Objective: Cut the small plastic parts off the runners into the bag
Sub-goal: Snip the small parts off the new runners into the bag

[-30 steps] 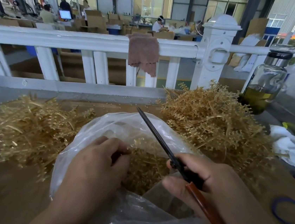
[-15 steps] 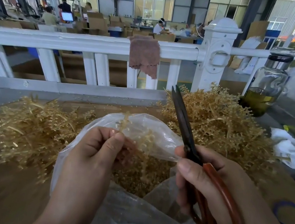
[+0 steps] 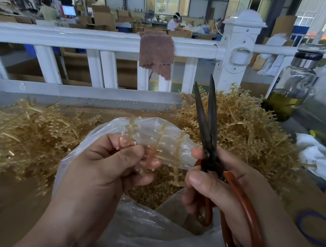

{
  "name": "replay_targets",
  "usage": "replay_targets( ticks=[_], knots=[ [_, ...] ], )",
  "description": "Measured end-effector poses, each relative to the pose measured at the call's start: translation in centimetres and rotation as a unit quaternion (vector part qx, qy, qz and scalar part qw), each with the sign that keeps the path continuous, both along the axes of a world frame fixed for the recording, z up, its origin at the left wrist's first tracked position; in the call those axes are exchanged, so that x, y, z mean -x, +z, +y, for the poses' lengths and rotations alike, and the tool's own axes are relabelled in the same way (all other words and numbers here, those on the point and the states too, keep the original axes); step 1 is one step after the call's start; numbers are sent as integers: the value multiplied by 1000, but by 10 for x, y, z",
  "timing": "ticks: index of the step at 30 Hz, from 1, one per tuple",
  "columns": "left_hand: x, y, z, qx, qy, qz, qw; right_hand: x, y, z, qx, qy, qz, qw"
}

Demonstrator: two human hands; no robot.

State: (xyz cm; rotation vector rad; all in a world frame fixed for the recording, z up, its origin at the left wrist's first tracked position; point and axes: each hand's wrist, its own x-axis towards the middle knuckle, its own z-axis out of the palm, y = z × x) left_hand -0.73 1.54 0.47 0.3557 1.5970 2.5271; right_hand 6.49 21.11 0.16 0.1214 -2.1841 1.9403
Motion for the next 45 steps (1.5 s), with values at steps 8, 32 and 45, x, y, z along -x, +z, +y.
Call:
replay_targets(
  ticks=[8,32,45],
  knots=[
    [1,-4,2,20,34,84,996,0,3,1,36,0,-13,999],
    [1,0,5,47,-33,22,998,1,9,-3,90,-33,-10,995],
    [-11,1,-2,384,248,441,772,2,8,-2,120,-29,-17,992]
  ],
)
